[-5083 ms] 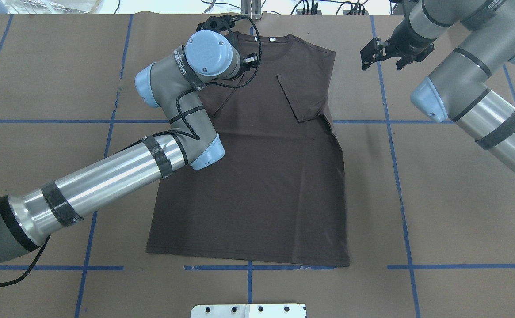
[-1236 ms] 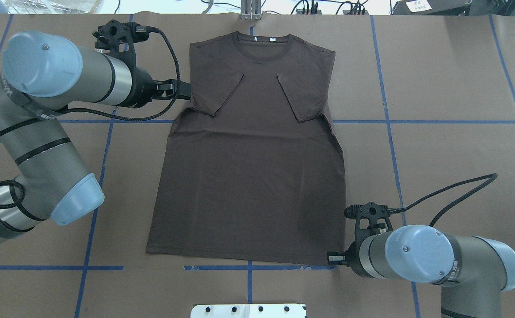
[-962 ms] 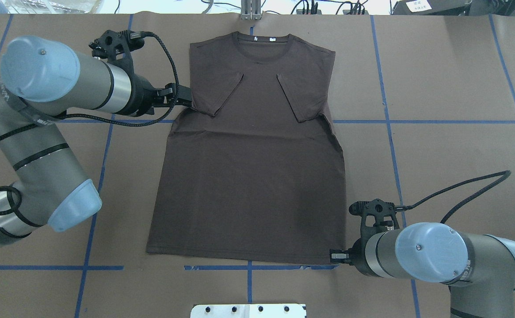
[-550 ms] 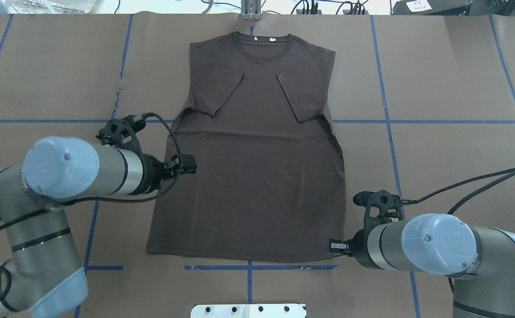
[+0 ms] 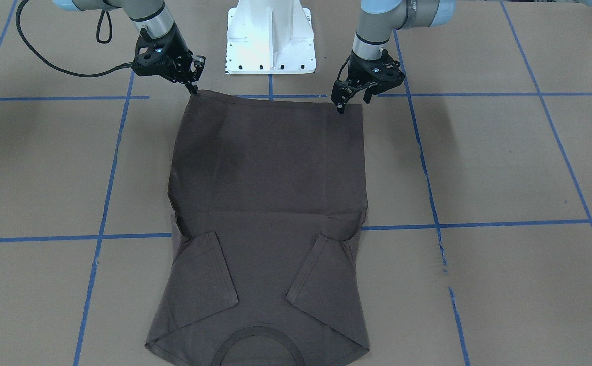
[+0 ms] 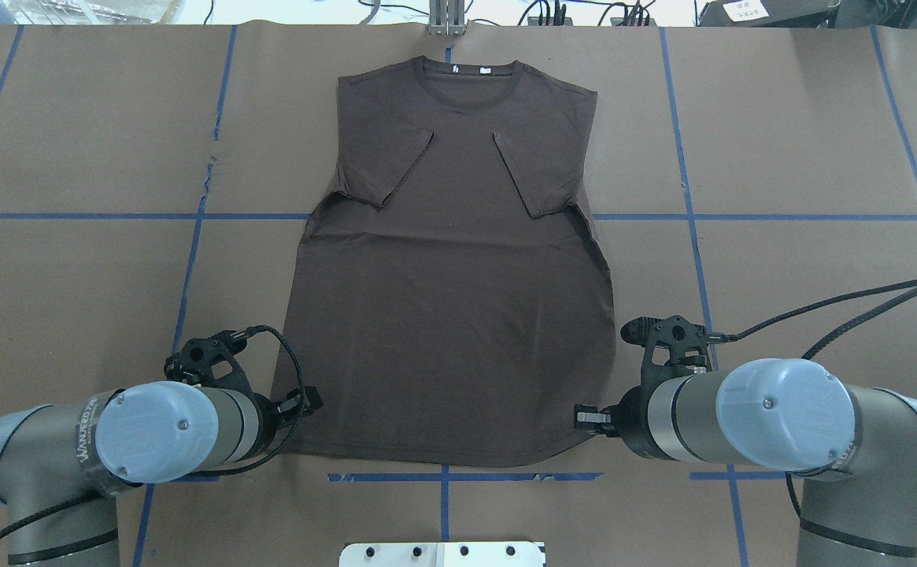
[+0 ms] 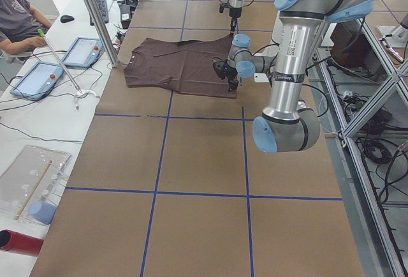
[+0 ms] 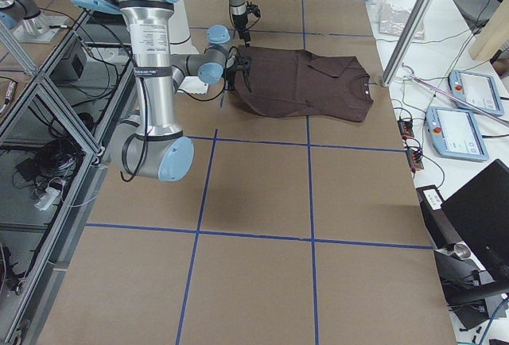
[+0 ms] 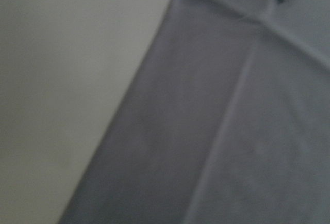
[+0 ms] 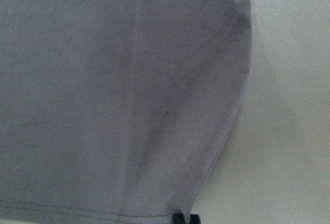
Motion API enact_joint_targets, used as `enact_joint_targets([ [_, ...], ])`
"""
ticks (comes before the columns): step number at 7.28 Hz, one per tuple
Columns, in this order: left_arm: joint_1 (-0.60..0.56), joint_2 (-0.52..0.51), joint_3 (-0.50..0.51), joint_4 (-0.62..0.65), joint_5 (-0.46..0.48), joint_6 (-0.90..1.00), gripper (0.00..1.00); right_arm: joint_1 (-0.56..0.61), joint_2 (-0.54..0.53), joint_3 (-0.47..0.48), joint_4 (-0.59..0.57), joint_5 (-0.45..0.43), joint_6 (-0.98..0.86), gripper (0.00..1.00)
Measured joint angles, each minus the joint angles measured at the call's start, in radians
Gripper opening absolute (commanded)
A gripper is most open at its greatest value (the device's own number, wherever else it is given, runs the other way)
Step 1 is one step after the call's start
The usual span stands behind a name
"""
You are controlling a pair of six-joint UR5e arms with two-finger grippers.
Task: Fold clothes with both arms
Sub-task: 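Move the left gripper to the hem corner nearest the robot, then grasp both hem corners with the left and right grippers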
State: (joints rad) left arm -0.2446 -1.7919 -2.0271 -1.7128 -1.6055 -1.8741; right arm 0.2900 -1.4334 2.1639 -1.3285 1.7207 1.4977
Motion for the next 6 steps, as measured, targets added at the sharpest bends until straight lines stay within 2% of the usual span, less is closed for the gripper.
enact_joint_targets([
  [6, 0.037, 0.008, 0.028, 0.011, 0.006, -0.022, 0.84, 0.004, 0.01, -0.001, 0.0, -0.001, -0.001, 0.0],
])
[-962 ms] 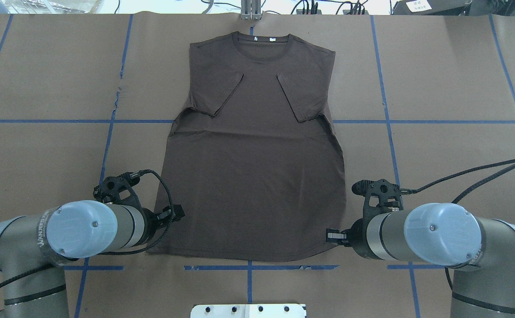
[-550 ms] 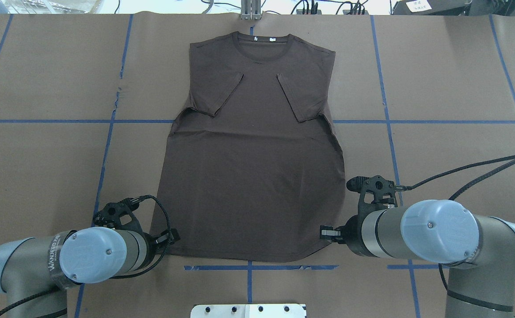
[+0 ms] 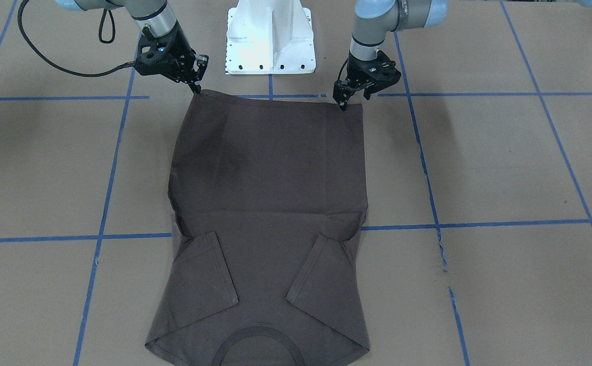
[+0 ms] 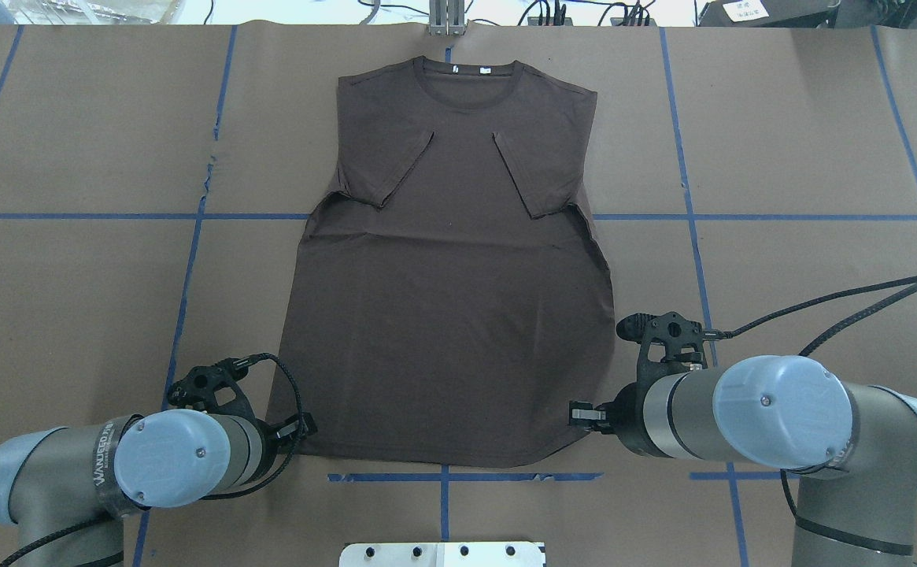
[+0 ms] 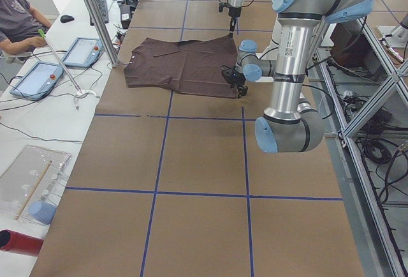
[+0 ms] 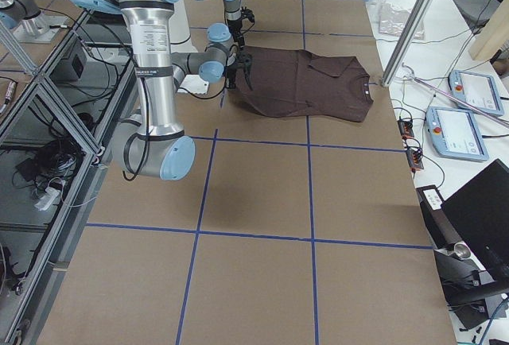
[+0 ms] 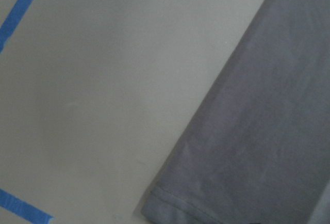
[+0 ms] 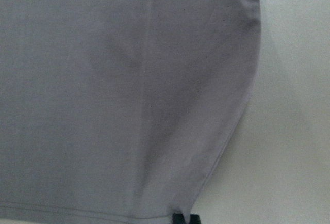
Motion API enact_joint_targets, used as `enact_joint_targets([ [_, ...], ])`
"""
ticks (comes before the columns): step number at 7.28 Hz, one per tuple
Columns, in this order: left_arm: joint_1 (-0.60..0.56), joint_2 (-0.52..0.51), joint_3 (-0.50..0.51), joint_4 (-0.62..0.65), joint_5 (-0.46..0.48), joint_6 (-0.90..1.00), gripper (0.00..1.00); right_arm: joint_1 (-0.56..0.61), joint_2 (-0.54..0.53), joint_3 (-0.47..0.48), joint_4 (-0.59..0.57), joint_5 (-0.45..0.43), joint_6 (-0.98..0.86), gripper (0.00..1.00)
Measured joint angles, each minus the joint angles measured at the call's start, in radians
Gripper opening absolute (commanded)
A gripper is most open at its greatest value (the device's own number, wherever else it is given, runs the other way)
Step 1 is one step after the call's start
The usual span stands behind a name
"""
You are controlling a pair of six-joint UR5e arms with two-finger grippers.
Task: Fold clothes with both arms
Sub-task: 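Grasp both hem corners with the left and right grippers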
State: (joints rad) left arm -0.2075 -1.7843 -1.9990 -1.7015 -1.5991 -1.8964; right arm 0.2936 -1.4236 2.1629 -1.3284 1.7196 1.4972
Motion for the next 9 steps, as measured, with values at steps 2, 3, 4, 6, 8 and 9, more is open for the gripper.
enact_joint_targets([
  [2, -0.001, 0.0, 0.003, -0.002, 0.001, 0.005, 0.71, 0.001, 0.0, -0.001, 0.0, 0.0, 0.0, 0.0],
  [3, 0.0, 0.0, 0.003, -0.003, 0.001, 0.006, 0.59, 0.001, 0.0, -0.002, 0.0, 0.0, 0.0, 0.0],
  [4, 0.0, 0.0, 0.003, -0.002, 0.001, 0.005, 0.45, 0.001, -0.001, -0.002, 0.0, 0.0, 0.0, 0.0],
  [6, -0.001, -0.001, 0.003, -0.001, 0.001, 0.003, 0.25, 0.002, -0.001, -0.003, 0.0, 0.0, 0.0, 0.0],
  [8, -0.001, -0.003, 0.002, -0.001, 0.001, 0.002, 0.19, 0.003, -0.001, -0.003, 0.0, 0.0, 0.0, 0.0],
  [9, 0.0, -0.004, 0.0, -0.001, 0.0, 0.003, 0.03, 0.004, -0.002, -0.003, 0.0, 0.0, 0.0, 0.0],
])
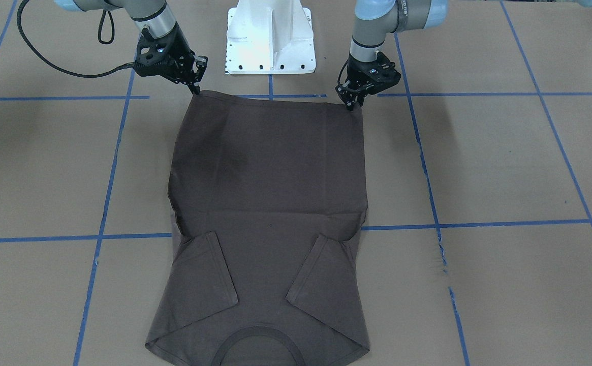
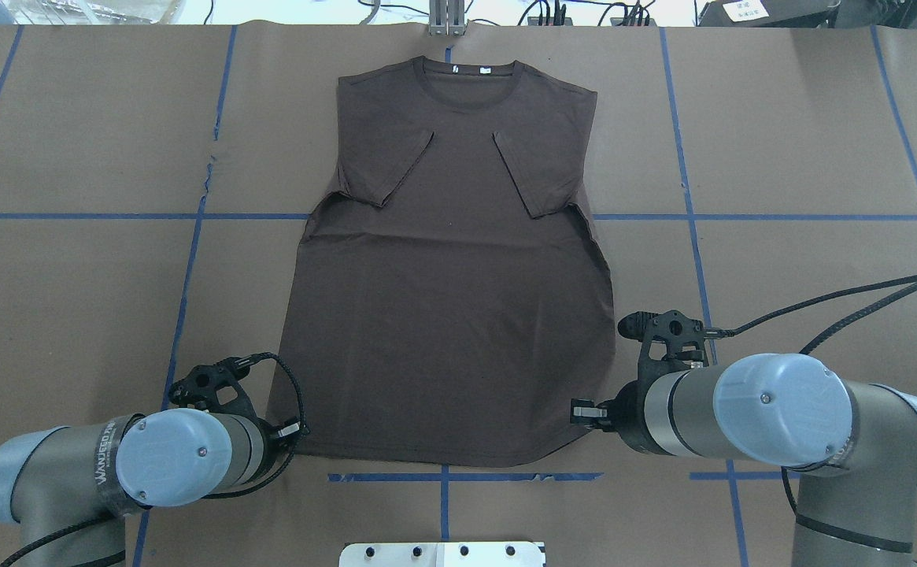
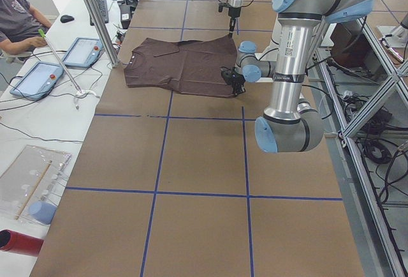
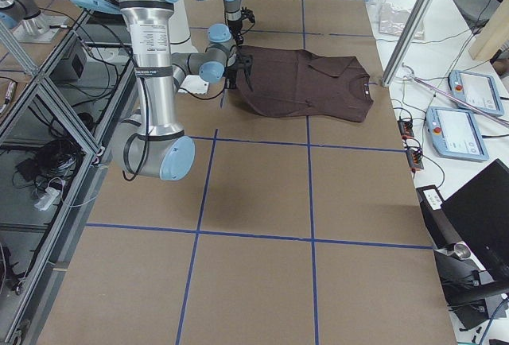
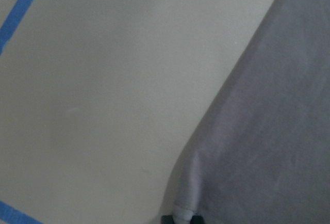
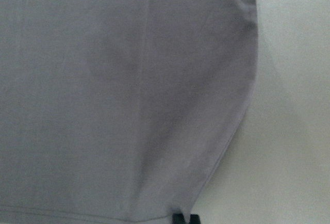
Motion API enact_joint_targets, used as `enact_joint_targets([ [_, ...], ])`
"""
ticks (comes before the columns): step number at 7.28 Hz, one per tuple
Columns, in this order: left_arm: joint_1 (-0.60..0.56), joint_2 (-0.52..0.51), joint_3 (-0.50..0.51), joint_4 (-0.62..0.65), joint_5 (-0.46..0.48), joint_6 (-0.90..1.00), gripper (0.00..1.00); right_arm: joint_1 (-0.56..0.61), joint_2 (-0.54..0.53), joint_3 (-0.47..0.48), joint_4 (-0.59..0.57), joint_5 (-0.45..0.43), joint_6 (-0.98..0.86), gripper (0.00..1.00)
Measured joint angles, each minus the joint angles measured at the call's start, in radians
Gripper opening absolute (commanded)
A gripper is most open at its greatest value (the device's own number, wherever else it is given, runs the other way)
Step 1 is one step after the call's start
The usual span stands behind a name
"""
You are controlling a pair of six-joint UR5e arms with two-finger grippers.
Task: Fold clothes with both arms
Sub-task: 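Grasp both hem corners with the left and right grippers, then lift the hem with both grippers and carry it toward the collar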
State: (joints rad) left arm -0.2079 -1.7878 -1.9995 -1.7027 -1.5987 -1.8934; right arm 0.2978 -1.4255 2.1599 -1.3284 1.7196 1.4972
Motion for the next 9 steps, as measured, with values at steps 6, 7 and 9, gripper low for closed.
enact_joint_targets([
  [6, 0.006, 0.001, -0.099, 0.003, -0.003, 0.025, 0.0, 0.016, -0.013, 0.029, 0.0, 0.029, -0.015, 0.0],
  [7, 0.022, 0.003, -0.141, 0.006, -0.003, 0.031, 0.0, 0.016, -0.019, 0.049, -0.001, 0.043, -0.019, 0.0],
  [9, 0.091, 0.042, -0.272, 0.054, -0.003, 0.033, 0.0, -0.017, -0.07, 0.109, -0.003, 0.063, -0.02, 0.0],
])
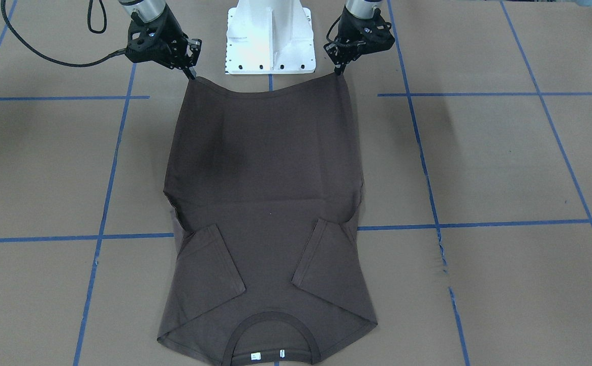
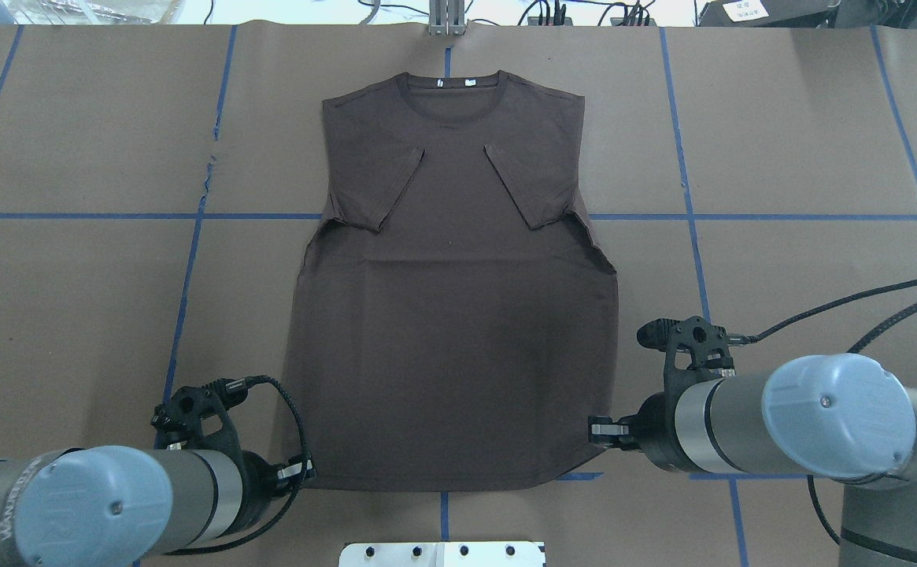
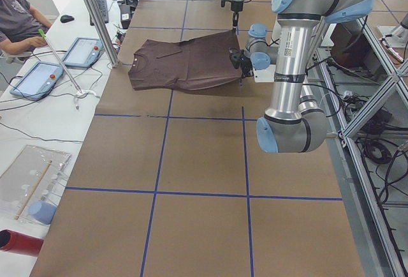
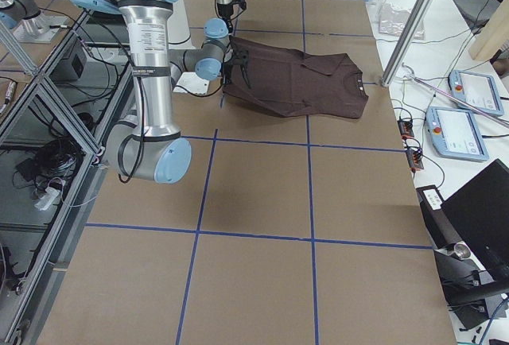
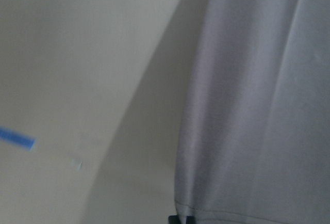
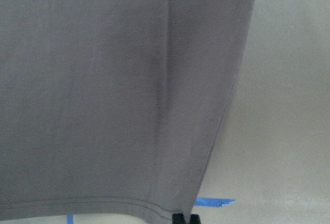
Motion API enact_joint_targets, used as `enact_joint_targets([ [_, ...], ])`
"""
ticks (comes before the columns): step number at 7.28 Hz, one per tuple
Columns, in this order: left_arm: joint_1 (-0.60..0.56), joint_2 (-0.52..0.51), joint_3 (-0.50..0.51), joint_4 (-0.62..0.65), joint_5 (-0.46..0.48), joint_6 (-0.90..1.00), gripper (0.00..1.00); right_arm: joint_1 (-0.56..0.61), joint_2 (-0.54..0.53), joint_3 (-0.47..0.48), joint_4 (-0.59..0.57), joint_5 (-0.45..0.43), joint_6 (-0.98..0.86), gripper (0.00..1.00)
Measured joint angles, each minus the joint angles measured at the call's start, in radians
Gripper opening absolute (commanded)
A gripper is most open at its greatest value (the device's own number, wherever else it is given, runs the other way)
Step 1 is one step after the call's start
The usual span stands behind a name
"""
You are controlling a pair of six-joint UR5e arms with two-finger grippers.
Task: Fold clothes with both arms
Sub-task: 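Lift the hem with both grippers and carry it toward the collar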
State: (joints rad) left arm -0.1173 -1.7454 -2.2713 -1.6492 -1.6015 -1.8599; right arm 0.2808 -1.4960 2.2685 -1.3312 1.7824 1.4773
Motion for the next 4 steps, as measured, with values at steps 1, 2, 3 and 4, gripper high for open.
enact_joint_targets([
  [1, 0.048, 0.024, -0.073, 0.047, 0.0, 0.0, 0.0, -0.036, -0.037, 0.039, 0.0, 0.003, 0.0, 0.0],
  [2, 0.095, 0.038, -0.126, 0.088, 0.0, -0.001, 0.0, -0.077, -0.079, 0.081, 0.0, 0.004, 0.001, 0.0],
  [3, 0.134, 0.043, -0.154, 0.111, 0.0, -0.003, 0.0, -0.106, -0.111, 0.11, 0.0, 0.006, 0.001, 0.0],
  [4, 0.152, 0.044, -0.166, 0.121, 0.0, -0.005, 0.0, -0.119, -0.124, 0.123, 0.0, 0.006, 0.001, 0.0],
])
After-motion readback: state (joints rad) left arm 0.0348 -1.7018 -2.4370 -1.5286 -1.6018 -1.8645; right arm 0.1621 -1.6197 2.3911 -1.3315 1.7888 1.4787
